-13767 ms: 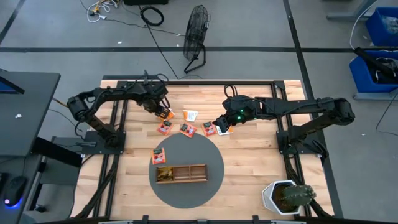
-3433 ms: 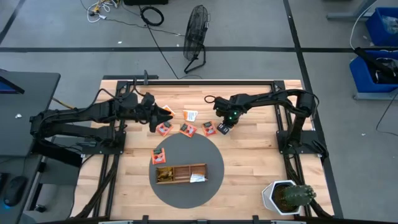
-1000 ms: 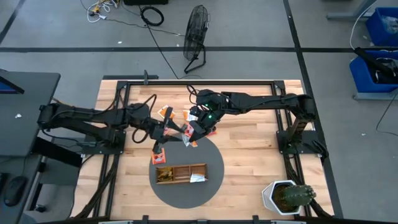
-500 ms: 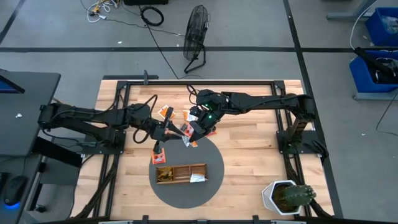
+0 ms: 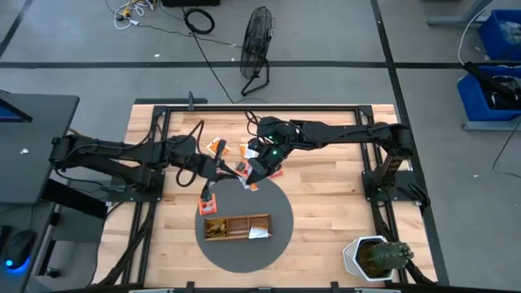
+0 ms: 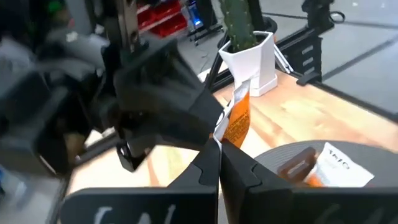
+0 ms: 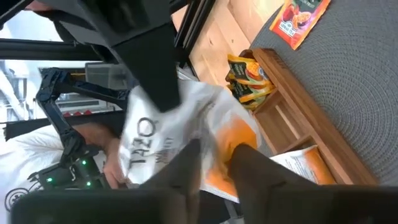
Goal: Pick & Place Tea
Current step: Put the orange white tea bag into the right section of the wooden organizer
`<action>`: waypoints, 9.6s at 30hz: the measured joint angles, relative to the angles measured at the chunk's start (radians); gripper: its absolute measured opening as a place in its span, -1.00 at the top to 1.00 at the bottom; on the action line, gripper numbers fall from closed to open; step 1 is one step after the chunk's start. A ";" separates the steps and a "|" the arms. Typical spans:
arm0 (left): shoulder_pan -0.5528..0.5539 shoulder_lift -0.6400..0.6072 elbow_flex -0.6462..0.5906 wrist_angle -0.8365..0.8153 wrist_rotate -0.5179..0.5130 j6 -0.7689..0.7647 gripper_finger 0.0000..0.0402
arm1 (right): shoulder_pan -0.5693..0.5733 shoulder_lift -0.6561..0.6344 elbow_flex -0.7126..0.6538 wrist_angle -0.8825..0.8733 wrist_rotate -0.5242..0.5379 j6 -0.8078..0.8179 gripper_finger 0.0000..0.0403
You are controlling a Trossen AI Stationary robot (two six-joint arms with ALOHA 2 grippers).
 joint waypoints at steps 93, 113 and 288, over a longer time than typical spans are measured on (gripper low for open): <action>0.001 -0.148 0.199 -0.620 -0.293 -0.565 0.55 | 0.192 0.304 0.693 -0.706 0.603 -0.787 1.00; 0.001 -0.190 0.199 -0.651 -0.227 -0.637 0.55 | 0.405 0.232 0.288 -0.385 0.775 -0.672 1.00; 0.652 0.692 0.259 -0.858 -0.260 -0.743 0.02 | -0.067 -0.085 -0.048 -0.152 0.598 -0.610 0.19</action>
